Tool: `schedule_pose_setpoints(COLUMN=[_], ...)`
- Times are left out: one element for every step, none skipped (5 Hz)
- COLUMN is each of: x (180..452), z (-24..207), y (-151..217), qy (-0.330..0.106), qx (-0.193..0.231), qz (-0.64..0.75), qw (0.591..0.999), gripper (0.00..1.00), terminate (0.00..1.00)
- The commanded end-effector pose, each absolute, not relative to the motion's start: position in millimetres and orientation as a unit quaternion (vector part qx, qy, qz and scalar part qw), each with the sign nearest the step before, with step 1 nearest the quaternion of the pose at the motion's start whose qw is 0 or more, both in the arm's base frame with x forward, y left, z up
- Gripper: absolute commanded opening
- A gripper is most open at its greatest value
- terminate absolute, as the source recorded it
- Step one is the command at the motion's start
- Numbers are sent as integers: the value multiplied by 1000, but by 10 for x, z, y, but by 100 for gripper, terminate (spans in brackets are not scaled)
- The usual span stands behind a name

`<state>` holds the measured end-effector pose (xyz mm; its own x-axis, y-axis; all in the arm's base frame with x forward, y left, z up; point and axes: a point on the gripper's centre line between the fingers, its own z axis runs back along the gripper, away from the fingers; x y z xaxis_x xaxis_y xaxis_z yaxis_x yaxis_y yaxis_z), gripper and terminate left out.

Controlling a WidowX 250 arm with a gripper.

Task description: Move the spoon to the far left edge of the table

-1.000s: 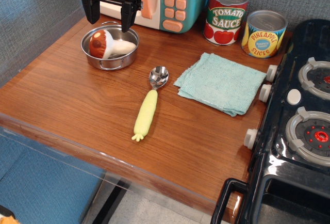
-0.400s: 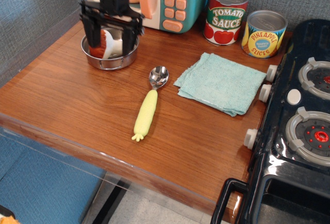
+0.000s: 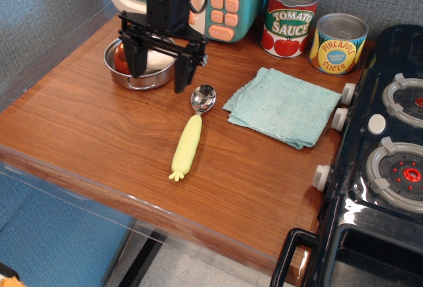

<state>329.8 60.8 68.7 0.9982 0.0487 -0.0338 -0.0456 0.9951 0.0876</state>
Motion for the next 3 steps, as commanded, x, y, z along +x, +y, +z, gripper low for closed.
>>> schedule_pose_setpoints(x=[3099,2987,2900], z=[595,427,349], y=[280,183,77], qy=[-21,-35,-52], qx=[69,69,53], qz=[14,39,61], qw=[997,996,995], gripper=[100,100,100], terminate=[0,0,0])
